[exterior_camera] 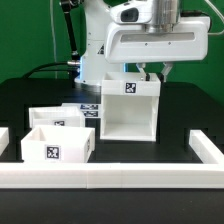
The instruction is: Assemble drawer
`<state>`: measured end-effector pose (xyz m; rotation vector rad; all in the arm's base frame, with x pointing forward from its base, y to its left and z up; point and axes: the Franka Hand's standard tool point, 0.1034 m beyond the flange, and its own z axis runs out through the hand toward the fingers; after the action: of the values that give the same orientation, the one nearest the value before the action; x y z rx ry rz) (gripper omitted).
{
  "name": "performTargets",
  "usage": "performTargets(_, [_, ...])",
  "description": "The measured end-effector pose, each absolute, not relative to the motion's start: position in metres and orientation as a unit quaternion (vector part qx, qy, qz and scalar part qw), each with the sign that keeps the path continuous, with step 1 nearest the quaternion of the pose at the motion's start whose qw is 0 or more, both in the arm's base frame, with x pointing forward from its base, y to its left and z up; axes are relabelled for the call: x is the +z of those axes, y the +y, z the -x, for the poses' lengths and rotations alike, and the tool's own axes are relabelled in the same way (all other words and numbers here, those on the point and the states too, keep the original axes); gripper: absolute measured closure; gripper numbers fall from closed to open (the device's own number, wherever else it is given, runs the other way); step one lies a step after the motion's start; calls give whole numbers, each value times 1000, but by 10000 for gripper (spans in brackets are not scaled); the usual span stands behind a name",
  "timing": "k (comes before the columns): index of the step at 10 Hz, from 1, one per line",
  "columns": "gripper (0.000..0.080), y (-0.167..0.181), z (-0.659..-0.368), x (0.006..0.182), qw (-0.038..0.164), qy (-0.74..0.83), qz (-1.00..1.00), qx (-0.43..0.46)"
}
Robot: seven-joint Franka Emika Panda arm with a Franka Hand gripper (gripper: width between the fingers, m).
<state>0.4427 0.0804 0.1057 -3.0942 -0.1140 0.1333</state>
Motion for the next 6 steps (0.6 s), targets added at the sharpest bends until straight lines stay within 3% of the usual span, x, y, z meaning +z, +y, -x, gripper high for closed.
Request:
performTargets(1, [672,80,-443,106,21,-37,998,42])
performTargets(2, [763,80,-443,106,21,-37,998,43])
performTargets(6, [763,80,-443,106,21,-37,998,43])
